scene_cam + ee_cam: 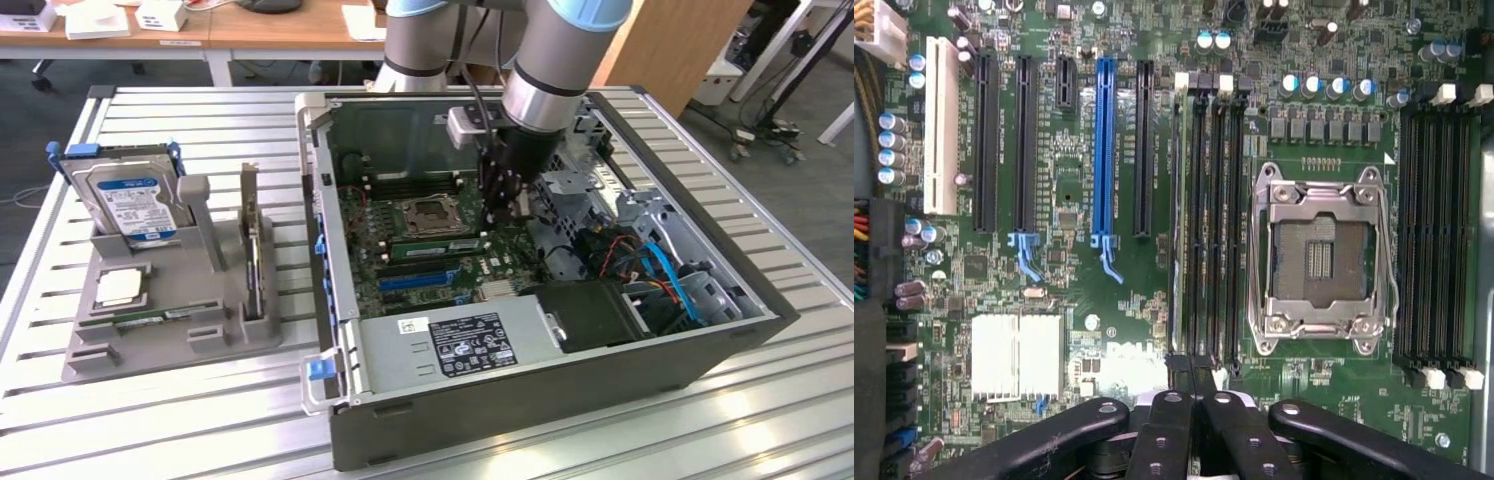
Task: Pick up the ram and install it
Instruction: 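Press down the ram until it locks into place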
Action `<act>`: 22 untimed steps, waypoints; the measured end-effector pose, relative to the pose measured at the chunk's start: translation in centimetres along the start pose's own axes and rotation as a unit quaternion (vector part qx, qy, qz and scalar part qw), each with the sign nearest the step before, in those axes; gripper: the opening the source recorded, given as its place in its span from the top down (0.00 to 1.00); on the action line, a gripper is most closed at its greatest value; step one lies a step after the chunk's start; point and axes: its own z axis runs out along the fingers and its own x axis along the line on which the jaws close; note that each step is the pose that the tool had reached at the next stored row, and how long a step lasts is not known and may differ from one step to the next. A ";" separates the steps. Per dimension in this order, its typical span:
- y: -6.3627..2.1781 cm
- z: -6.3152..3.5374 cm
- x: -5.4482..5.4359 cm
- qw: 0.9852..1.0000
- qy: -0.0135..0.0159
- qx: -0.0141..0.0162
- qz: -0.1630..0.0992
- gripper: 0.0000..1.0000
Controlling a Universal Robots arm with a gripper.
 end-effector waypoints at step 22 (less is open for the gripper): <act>5.26 0.28 -0.1 1.000 0.000 0.000 0.000 0.90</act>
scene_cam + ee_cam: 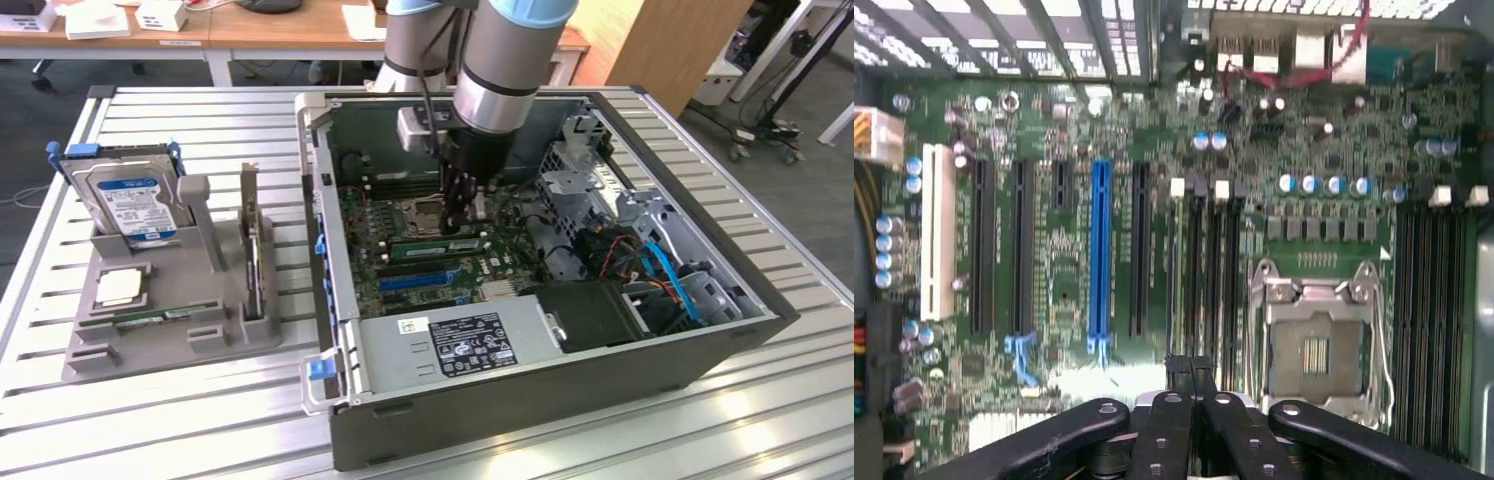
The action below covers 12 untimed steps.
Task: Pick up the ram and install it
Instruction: 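Press down the ram until it locks into place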
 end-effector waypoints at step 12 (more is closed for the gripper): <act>2.93 0.16 0.0 1.000 0.000 0.000 0.000 0.90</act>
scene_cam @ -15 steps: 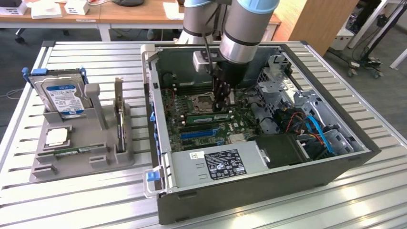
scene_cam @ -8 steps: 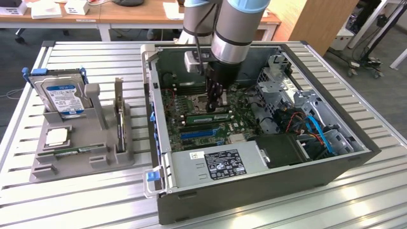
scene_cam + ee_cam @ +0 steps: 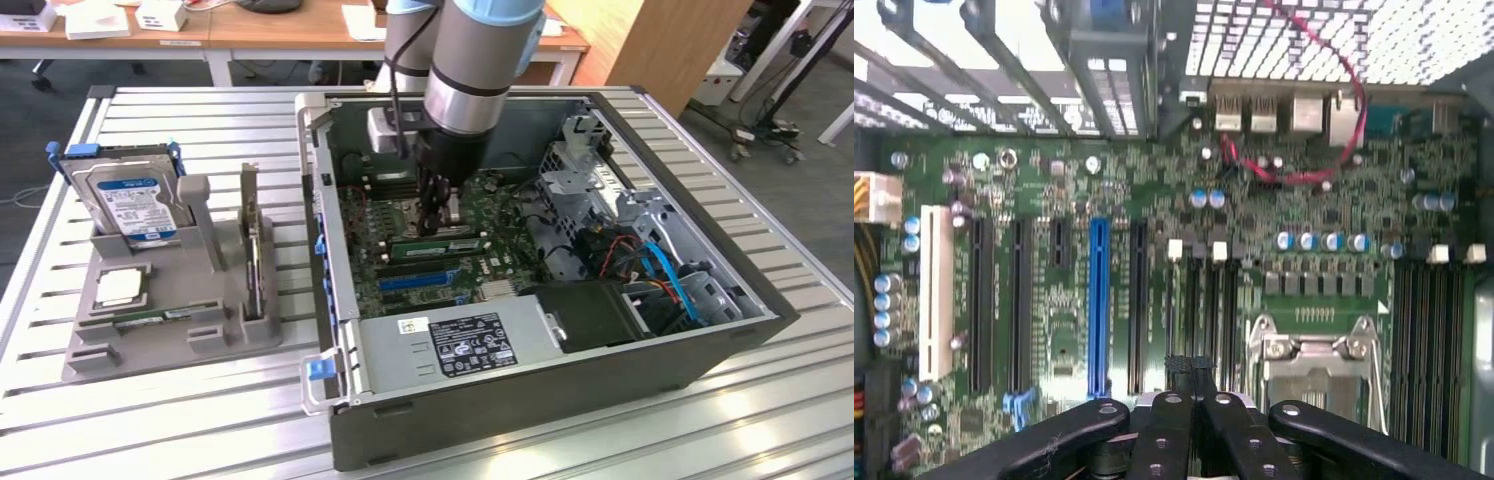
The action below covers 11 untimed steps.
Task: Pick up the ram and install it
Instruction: 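Press down the ram until it locks into place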
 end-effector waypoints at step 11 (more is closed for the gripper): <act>0.45 0.25 0.0 1.000 0.000 0.000 0.000 0.90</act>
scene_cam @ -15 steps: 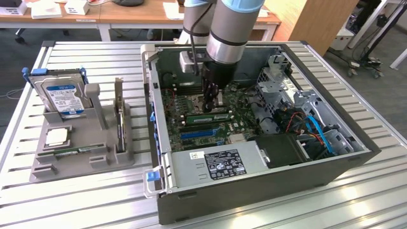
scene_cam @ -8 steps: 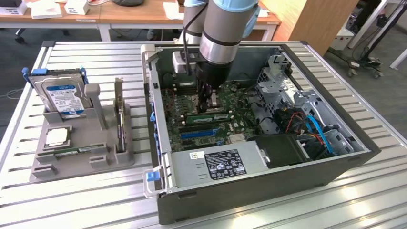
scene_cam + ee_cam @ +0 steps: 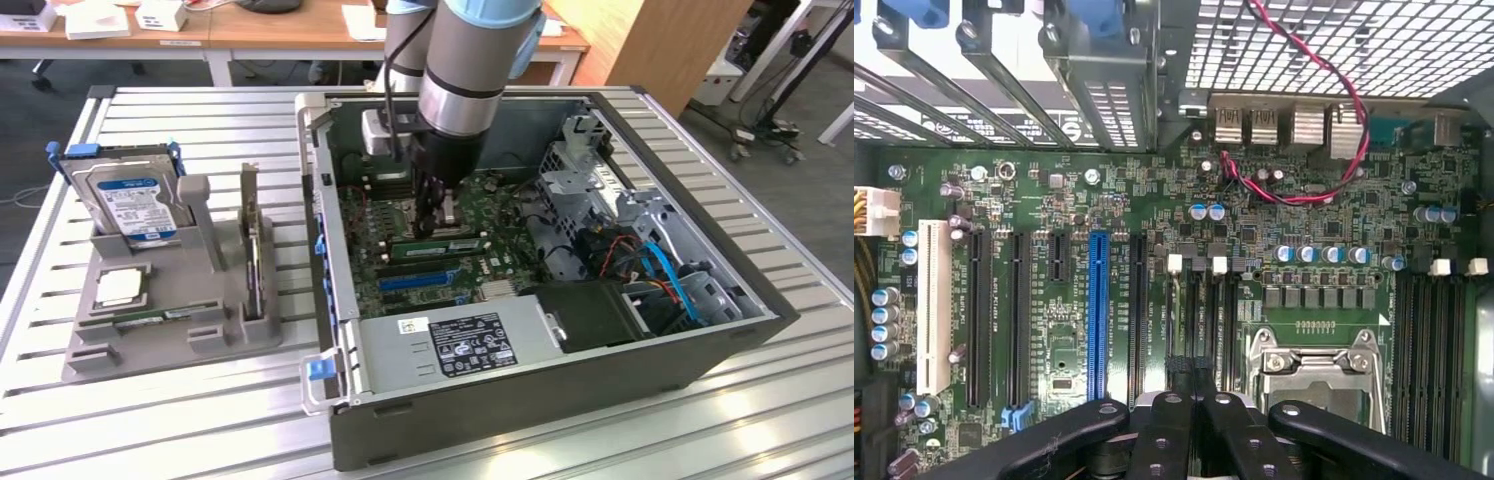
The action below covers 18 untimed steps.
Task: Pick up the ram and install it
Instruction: 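Press down the ram until it locks into place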
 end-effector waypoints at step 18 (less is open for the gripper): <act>-0.04 1.05 0.0 1.000 0.000 0.000 0.000 0.90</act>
